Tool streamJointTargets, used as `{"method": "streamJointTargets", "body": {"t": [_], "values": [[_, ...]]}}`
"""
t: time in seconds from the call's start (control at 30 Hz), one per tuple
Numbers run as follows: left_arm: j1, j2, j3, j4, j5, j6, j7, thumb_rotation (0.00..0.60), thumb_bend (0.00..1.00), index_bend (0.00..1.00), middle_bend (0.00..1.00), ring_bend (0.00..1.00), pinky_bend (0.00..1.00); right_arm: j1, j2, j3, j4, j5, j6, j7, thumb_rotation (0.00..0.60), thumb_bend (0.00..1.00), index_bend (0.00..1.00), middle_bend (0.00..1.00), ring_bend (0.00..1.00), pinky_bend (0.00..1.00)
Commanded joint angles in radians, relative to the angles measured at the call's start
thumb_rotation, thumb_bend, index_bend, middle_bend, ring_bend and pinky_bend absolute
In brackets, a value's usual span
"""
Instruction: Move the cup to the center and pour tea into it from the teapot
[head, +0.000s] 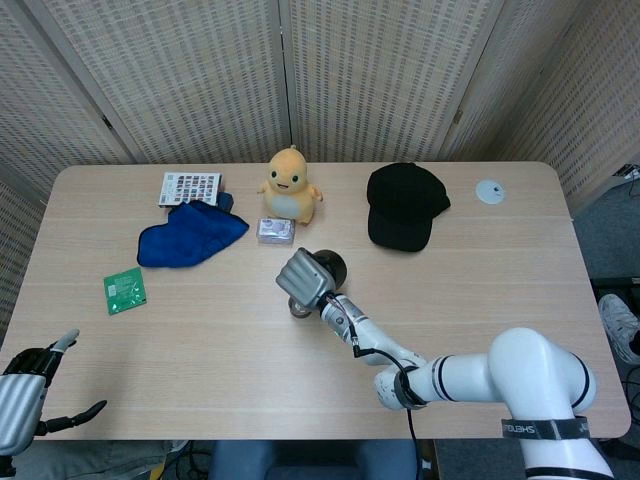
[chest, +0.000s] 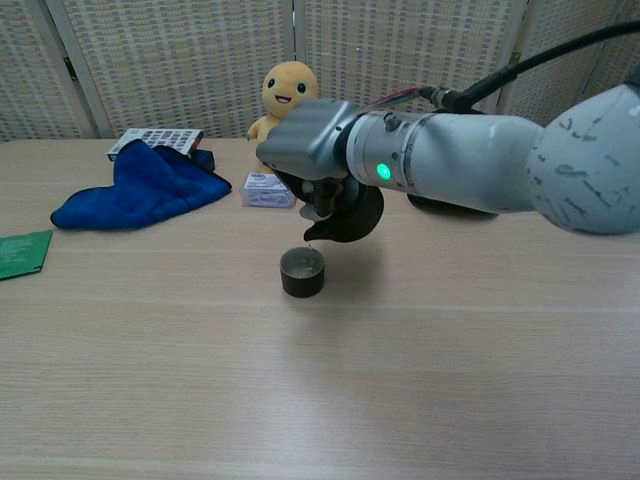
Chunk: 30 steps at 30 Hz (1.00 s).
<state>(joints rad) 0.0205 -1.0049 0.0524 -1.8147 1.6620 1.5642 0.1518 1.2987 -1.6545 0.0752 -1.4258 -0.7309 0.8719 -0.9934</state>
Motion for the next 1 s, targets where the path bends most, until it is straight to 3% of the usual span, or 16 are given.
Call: {"method": "streamJointTargets", "body": {"t": [0.03,0.2,0.5,1.0], "values": [[-0.001,-0.001,0.001,-0.002,0.001,-0.002,0.003,0.250,0.07,0.09,0.22,0.30,0.20,-0.015,0.012,0.011,-0.013,0.005,-0.007,0.038,0.553,0.38,1.00,0.97,0.98,0.56],[-0.004,0.002,0.000,-0.008,0.003,-0.005,0.008,0.251,0.07,0.09,0.22,0.30,0.20,-0.044,0.038,0.032,-0.042,0.014,-0.011,0.119,0.554,0.36,1.00,0.97,0.98,0.56],[-0.014,0.010,-0.001,-0.032,0.006,-0.019,0.034,0.250,0.07,0.09,0.22,0.30,0.20,-0.127,0.140,0.056,-0.130,0.012,-0.014,0.292,0.555,0.21,1.00,0.97,0.98,0.56],[-0.041,0.013,0.001,-0.088,0.018,-0.063,0.091,0.251,0.07,0.09,0.22,0.30,0.20,-0.294,0.327,-0.011,-0.233,-0.098,-0.011,0.502,0.556,0.10,1.00,0.97,0.98,0.56]]}}
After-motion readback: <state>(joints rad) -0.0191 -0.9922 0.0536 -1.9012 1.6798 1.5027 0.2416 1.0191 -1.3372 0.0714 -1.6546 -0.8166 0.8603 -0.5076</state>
